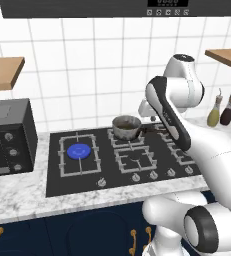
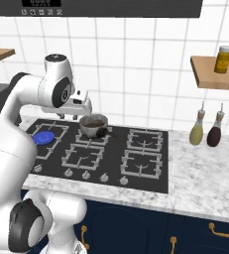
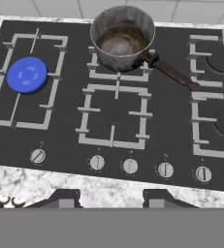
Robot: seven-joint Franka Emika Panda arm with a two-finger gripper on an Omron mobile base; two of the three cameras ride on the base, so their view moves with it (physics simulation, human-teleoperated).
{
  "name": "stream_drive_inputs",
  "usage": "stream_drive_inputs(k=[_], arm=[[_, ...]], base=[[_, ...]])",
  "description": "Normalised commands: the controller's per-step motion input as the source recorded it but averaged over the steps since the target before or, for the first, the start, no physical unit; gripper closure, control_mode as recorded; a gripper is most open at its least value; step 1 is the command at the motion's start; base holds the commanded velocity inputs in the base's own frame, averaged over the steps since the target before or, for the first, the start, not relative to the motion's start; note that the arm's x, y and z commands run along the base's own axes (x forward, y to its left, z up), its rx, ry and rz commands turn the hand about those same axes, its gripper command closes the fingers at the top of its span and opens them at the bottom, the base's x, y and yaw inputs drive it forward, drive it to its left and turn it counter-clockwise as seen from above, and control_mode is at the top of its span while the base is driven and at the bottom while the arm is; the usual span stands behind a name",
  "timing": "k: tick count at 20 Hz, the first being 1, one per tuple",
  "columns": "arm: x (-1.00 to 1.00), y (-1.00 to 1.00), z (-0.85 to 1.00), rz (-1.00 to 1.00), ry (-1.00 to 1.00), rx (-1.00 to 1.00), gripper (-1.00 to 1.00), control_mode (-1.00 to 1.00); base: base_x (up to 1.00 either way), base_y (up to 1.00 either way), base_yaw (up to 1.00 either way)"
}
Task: Turn off the left burner of the stove.
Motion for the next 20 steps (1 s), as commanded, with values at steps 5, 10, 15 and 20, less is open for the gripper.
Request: stream_drive_inputs(k=[5,10,15,20], arm=[[-0.01,0.33,-0.16,0.0,0.01,-0.02,-1.0,-1.0],[-0.17,0.56,-0.31,0.0,-0.01,0.0,-1.0,-1.0],[-0.07,0.26,-0.39,0.0,0.01,0.0,-1.0,-1.0],[0.0,0.27,-0.44,0.0,0.08,0.0,-1.0,-1.0]], base=[[0.0,0.0,0.0],[0.0,0.0,0.0],[0.0,0.0,0.0],[0.0,0.0,0.0]])
